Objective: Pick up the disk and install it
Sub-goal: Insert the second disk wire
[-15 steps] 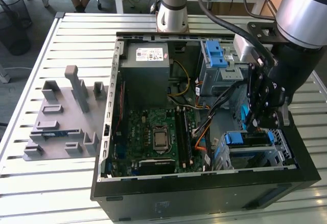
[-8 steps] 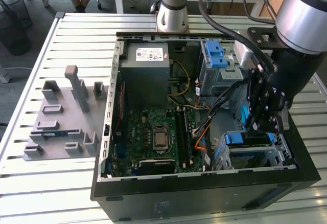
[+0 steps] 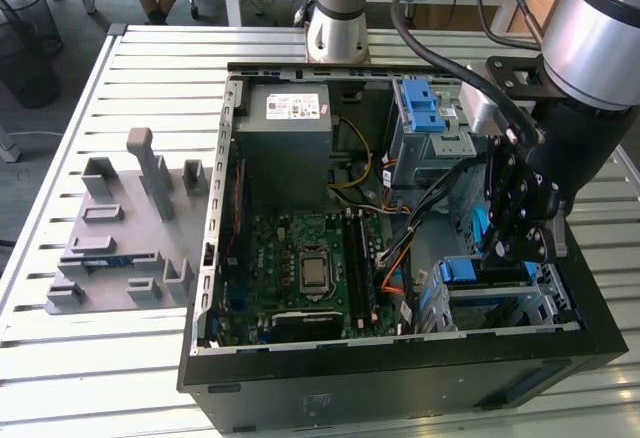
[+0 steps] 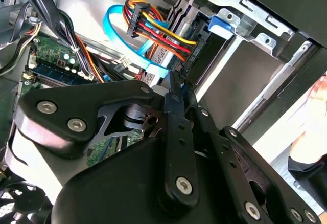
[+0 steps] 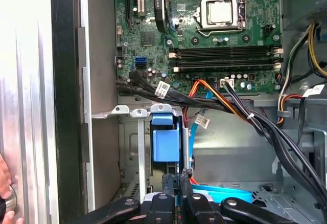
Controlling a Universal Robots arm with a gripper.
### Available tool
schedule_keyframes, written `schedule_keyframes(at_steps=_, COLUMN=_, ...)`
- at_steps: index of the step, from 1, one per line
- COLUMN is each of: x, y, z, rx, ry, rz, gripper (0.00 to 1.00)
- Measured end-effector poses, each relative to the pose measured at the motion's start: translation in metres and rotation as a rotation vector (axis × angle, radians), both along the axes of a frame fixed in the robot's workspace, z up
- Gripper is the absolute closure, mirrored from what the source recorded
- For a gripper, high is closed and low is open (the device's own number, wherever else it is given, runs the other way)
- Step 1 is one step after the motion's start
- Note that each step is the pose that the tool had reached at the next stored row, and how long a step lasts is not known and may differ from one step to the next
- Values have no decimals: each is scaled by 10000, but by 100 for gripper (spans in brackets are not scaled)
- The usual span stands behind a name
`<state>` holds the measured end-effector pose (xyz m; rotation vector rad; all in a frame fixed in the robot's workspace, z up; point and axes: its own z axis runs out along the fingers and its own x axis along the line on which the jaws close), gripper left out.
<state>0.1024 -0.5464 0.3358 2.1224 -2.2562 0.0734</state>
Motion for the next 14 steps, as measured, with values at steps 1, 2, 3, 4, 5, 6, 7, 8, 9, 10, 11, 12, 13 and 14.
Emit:
schedule_keyframes(at_steps=1, x=0, y=0, z=-2, rx=1, ry=0, rz=-26, gripper=84)
schedule_keyframes(at_steps=2, x=0, y=0, z=-4, rx=7, ry=0, rz=-33, gripper=84)
schedule_keyframes(at_steps=3, x=0, y=-1, z=-6, rx=22, ry=0, rz=-33, gripper=84)
schedule_keyframes(at_steps=4, x=1, y=0, z=-8, rx=34, ry=0, rz=-33, gripper=84)
schedule_keyframes(at_steps=5, x=2, y=0, z=-9, rx=44, ry=0, rz=-33, gripper=84)
schedule_keyframes(at_steps=6, x=3, y=-1, z=-10, rx=54, ry=0, rz=-33, gripper=84)
schedule_keyframes(at_steps=7, x=6, y=-1, z=-11, rx=59, ry=0, rz=-33, gripper=84)
schedule_keyframes(at_steps=8, x=8, y=-1, z=-12, rx=60, ry=0, rz=-32, gripper=84)
schedule_keyframes(at_steps=9, x=11, y=-1, z=-13, rx=62, ry=0, rz=-32, gripper=84)
schedule_keyframes(at_steps=10, x=13, y=-1, z=-14, rx=64, ry=0, rz=-33, gripper=84)
schedule_keyframes(at_steps=11, x=15, y=-1, z=-14, rx=64, ry=0, rz=-33, gripper=84)
schedule_keyframes(at_steps=12, x=18, y=-1, z=-15, rx=64, ry=0, rz=-33, gripper=84)
schedule_keyframes(at_steps=13, x=20, y=-1, z=-16, rx=65, ry=0, rz=-33, gripper=84)
schedule_keyframes(at_steps=14, x=21, y=-2, z=-17, rx=65, ry=0, rz=-33, gripper=84)
